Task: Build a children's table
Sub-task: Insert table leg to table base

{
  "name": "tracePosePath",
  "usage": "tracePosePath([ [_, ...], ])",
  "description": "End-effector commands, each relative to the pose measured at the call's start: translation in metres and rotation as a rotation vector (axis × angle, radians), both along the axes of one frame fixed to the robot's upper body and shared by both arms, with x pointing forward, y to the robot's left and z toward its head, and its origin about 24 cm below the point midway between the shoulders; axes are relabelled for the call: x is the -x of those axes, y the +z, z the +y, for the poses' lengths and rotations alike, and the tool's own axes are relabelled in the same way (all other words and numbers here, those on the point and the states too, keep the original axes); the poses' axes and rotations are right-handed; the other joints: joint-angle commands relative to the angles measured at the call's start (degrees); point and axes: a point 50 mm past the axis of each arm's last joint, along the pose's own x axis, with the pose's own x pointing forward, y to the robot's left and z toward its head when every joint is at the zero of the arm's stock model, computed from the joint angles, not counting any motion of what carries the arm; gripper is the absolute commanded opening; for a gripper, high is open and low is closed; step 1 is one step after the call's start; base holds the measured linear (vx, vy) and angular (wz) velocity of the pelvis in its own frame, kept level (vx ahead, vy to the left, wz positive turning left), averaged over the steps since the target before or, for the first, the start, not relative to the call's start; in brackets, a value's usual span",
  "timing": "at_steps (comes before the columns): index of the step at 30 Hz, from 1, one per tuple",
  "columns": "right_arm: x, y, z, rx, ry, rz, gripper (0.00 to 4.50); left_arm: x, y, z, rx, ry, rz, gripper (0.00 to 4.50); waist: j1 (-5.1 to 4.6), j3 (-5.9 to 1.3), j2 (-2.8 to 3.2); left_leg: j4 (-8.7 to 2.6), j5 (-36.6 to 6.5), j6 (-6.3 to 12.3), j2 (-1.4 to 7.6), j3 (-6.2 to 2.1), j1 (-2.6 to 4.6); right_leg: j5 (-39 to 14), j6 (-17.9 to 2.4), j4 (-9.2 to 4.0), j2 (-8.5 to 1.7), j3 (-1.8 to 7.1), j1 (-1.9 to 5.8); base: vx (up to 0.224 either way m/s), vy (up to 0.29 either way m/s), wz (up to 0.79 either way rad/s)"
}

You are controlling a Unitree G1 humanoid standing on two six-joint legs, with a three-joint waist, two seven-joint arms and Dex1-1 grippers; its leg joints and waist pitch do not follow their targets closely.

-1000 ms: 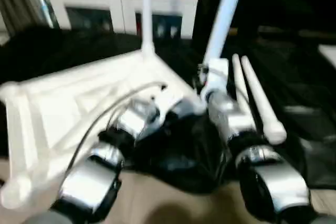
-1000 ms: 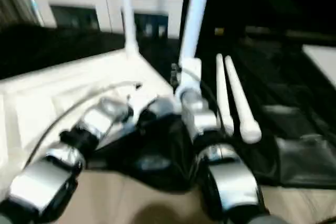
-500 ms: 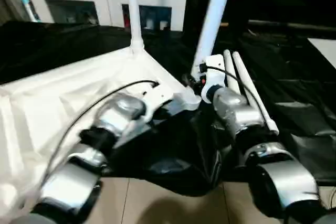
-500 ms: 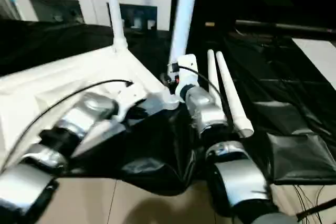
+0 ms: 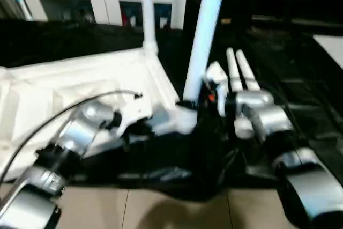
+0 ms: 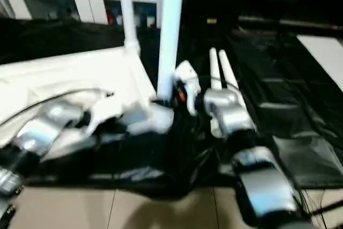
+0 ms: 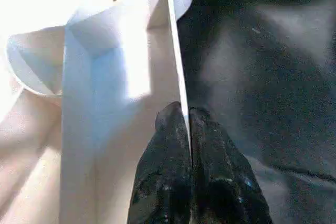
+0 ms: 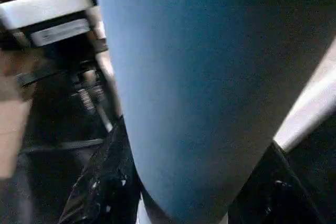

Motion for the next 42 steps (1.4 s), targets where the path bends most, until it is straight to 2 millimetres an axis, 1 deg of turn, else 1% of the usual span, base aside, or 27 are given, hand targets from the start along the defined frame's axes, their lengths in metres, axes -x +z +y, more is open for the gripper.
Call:
tracePosePath([
  [1, 0.016, -0.049, -0.031, 0.204, -0.052, 0.202, 1.83, 0.019, 0.002, -0.015, 0.021, -0.218, 0.108, 0.00, 0.21, -2.10, 0.93, -2.76, -5.1, 3.98, 1.55, 0.60, -0.53, 5.5, -16.5, -3.15, -4.13, 2.79, 3.05, 0.000, 0.000, 0.00],
  [2, 0.018, -0.048, -0.033, 0.231, 0.002, 0.198, 1.83, 0.025, 0.002, -0.012, 0.010, -0.249, 0.125, 0.00, 0.37, -2.36, 0.85, -2.75, -5.4, 3.52, 1.71, 0.41, -0.55, 4.2, -16.5, -2.99, -4.41, 2.82, 3.27, 0.000, 0.000, 0.00],
  [3, 0.018, -0.048, -0.034, 0.243, 0.020, 0.193, 1.83, 0.027, 0.002, -0.011, 0.005, -0.259, 0.126, 0.00, 0.28, -2.18, 0.91, -2.77, -5.5, 3.55, 1.64, 0.53, -0.66, 3.6, -16.3, -3.13, -4.25, 2.81, 3.10, 0.000, 0.000, 0.00],
  [6, 0.020, -0.049, -0.034, 0.268, 0.053, 0.184, 1.83, 0.028, 0.002, -0.009, -0.014, -0.262, 0.112, 0.00, 0.43, -2.15, 0.98, -2.71, -5.9, 3.12, 1.56, 0.63, -0.33, 2.2, -16.0, -3.29, -4.11, 2.90, 2.85, 0.000, 0.000, 0.00],
  [7, 0.020, -0.049, -0.034, 0.268, 0.053, 0.184, 1.83, 0.028, 0.002, -0.009, -0.014, -0.262, 0.112, 0.00, 0.43, -2.15, 0.98, -2.71, -5.9, 3.12, 1.56, 0.63, -0.33, 2.2, -16.0, -3.29, -4.11, 2.90, 2.85, 0.000, 0.000, 0.00],
  [9, 0.022, -0.051, -0.035, 0.287, 0.060, 0.172, 1.83, 0.027, 0.002, -0.008, -0.026, -0.243, 0.090, 0.00, 0.58, -2.51, 0.89, -2.60, -4.1, 2.58, 1.53, 0.54, -0.29, 4.4, -15.9, -2.94, -4.05, 2.87, 3.01, 0.000, 0.000, 0.00],
  [14, 0.019, -0.054, -0.035, 0.285, 0.014, 0.146, 1.83, 0.025, 0.000, -0.008, -0.040, -0.227, 0.064, 0.00, 0.56, -2.80, 0.81, -2.29, -2.8, 2.62, 1.25, 0.54, -0.37, 8.3, -16.2, -2.59, -3.94, 2.84, 3.22, 0.000, 0.000, 0.00],
  [19, 0.018, -0.059, -0.032, 0.271, -0.067, 0.143, 1.83, 0.022, -0.002, -0.010, -0.041, -0.193, 0.043, 0.00, 0.53, -2.73, 0.72, -2.35, -4.1, 2.27, 1.31, 0.49, -0.37, 6.1, -16.0, -2.72, -3.99, 2.85, 3.21, 0.000, 0.000, 0.00],
  [22, 0.019, -0.067, -0.027, 0.242, -0.170, 0.150, 1.83, 0.017, -0.006, -0.012, -0.038, -0.141, 0.031, 0.00, 0.46, -2.34, 0.64, -2.74, -7.5, 1.04, 1.35, 0.45, -0.14, 0.0, -14.8, -3.37, -4.16, 2.99, 2.90, 0.000, 0.000, 0.00],
  [23, 0.019, -0.077, -0.021, 0.208, -0.292, 0.163, 1.83, 0.012, -0.009, -0.018, -0.027, -0.088, 0.012, 0.00, 0.29, -2.04, 0.63, -3.00, -10.1, 0.29, 1.27, 0.45, -0.04, -4.7, -13.9, -3.84, -4.15, 3.08, 2.71, 0.000, 0.000, 0.00],
  [24, 0.019, -0.078, -0.020, 0.204, -0.311, 0.166, 1.83, 0.011, -0.009, -0.019, -0.025, -0.081, 0.008, 0.00, 0.19, -1.81, 0.73, -3.24, -11.8, -0.31, 1.33, 0.34, -0.02, -7.9, -13.4, -4.11, -4.23, 3.09, 2.64, 0.000, 0.000, 0.00],
  [25, 0.018, -0.083, -0.016, 0.197, -0.391, 0.167, 1.83, 0.008, -0.011, -0.022, -0.019, -0.059, 0.003, 0.00, 0.05, -1.32, 0.81, -3.60, -16.7, -1.51, 1.35, 0.15, 0.47, -16.0, -11.5, -4.87, -4.30, 3.04, 2.12, -0.056, 0.004, -0.03],
  [26, 0.018, -0.091, -0.010, 0.189, -0.498, 0.176, 1.83, 0.005, -0.013, -0.029, -0.009, -0.025, -0.001, 0.00, -0.15, -1.23, 0.63, -3.71, -20.4, -2.22, 1.16, -0.17, 0.92, -24.1, -9.0, -5.61, -4.52, 3.01, 1.87, -0.056, 0.004, -0.03],
  [27, 0.018, -0.091, -0.010, 0.188, -0.501, 0.177, 1.83, 0.005, -0.013, -0.029, -0.009, -0.024, -0.001, 0.00, -0.28, -1.37, 0.54, -3.75, -20.9, -2.52, 1.21, -0.44, 0.91, -25.9, -8.2, -5.66, -4.61, 3.07, 1.84, -0.065, 0.009, -0.06],
  [28, 0.019, -0.096, -0.005, 0.187, -0.564, 0.184, 1.83, 0.003, -0.015, -0.034, 0.000, -0.006, -0.001, 0.00, -0.48, -1.46, 0.67, -3.93, -20.9, -2.76, 1.13, -0.65, 0.88, -27.5, -7.1, -5.96, -4.63, 3.07, 1.69, -0.071, 0.011, -0.06],
  [30, 0.020, -0.102, 0.005, 0.181, -0.661, 0.208, 1.83, -0.001, -0.017, -0.044, 0.012, 0.026, -0.004, 0.00, -0.58, -1.45, 0.67, -3.90, -22.4, -2.69, 1.05, -0.80, 1.09, -29.2, -6.4, -6.31, -4.56, 2.96, 1.26, -0.067, 0.012, -0.04],
  [31, 0.020, -0.104, 0.009, 0.180, -0.699, 0.222, 1.83, -0.003, -0.017, -0.047, 0.015, 0.040, -0.007, 0.00, -0.50, -1.42, 0.82, -3.88, -23.0, -2.68, 1.08, -0.85, 1.38, -29.7, -6.3, -6.52, -4.67, 3.03, 0.90, 0.000, 0.000, 0.00],
  [32, 0.019, -0.107, 0.016, 0.181, -0.765, 0.241, 1.83, -0.004, -0.018, -0.053, 0.019, 0.049, -0.004, 0.00, -0.14, -1.27, 1.12, -3.63, -23.8, -2.65, 1.07, -0.50, 2.15, -28.5, -6.9, -6.82, -4.62, 3.51, -0.05, 0.000, 0.000, 0.00],
  [33, 0.019, -0.108, 0.025, 0.169, -0.816, 0.271, 1.83, -0.005, -0.019, -0.059, 0.021, 0.054, -0.001, 0.00, 0.06, -1.19, 1.05, -3.56, -25.1, -2.65, 1.04, -0.37, 2.56, -28.6, -7.1, -6.95, -4.36, 3.49, -0.44, -0.030, 0.001, 0.18],
  [34, 0.018, -0.108, 0.032, 0.159, -0.852, 0.300, 1.83, -0.005, -0.020, -0.063, 0.020, 0.051, 0.003, 0.00, 0.26, -1.17, 0.82, -3.65, -26.0, -2.53, 0.85, -0.36, 2.62, -28.4, -6.7, -6.74, -4.05, 3.42, -0.43, 0.000, 0.000, 0.00],
  [35, 0.018, -0.108, 0.039, 0.151, -0.889, 0.319, 1.83, -0.006, -0.021, -0.066, 0.014, 0.050, 0.006, 0.00, -0.01, -0.92, 1.07, -4.04, -26.8, -2.76, 0.83, -0.75, 1.95, -29.4, -5.9, -6.57, -4.13, 3.40, -0.13, 0.000, 0.000, 0.00],
  [36, 0.017, -0.107, 0.044, 0.147, -0.914, 0.328, 1.83, -0.007, -0.022, -0.068, 0.008, 0.051, 0.007, 0.00, -0.11, -1.05, 1.14, -4.15, -26.7, -2.97, 0.81, -0.96, 1.64, -29.6, -5.5, -6.56, -4.24, 3.34, 0.15, 0.000, 0.000, 0.00],
  [37, 0.016, -0.106, 0.049, 0.133, -0.949, 0.343, 1.83, -0.009, -0.021, -0.069, 0.000, 0.054, -0.001, 0.00, -0.18, -0.95, 0.96, -4.40, -27.2, -3.05, 0.83, -1.18, 1.24, -30.2, -4.3, -6.64, -4.19, 3.14, 0.32, 0.000, 0.000, 0.00],
  [39, 0.012, -0.098, 0.058, 0.094, -0.989, 0.331, 1.83, -0.013, -0.020, -0.070, -0.014, 0.067, -0.023, 0.00, -0.22, -0.99, 1.06, -4.18, -28.6, -2.96, 0.67, -1.18, 1.67, -32.3, -3.4, -7.05, -4.40, 3.23, -0.14, 0.000, 0.000, 0.00],
  [40, 0.010, -0.095, 0.061, 0.084, -0.996, 0.324, 1.83, -0.015, -0.020, -0.070, -0.022, 0.075, -0.034, 0.00, -0.17, -1.10, 0.40, -4.11, -28.6, -2.62, 0.67, -1.11, 1.87, -32.7, -2.9, -7.26, -4.41, 3.27, -0.34, 0.000, 0.000, 0.00],
  [41, 0.009, -0.093, 0.062, 0.076, -0.995, 0.314, 1.83, -0.017, -0.019, -0.069, -0.029, 0.082, -0.043, 0.00, -0.08, -1.05, 0.71, -4.20, -28.3, -2.43, 0.64, -1.21, 1.65, -32.7, -2.9, -7.13, -4.47, 3.31, -0.31, 0.000, 0.000, 0.00],
  [42, 0.007, -0.089, 0.065, 0.051, -0.993, 0.312, 1.83, -0.018, -0.019, -0.068, -0.034, 0.091, -0.051, 0.00, -0.02, -1.02, 0.52, -4.17, -28.1, -2.25, 0.65, -1.16, 1.54, -33.3, -2.6, -7.26, -4.54, 3.28, -0.36, 0.000, 0.000, 0.00],
])
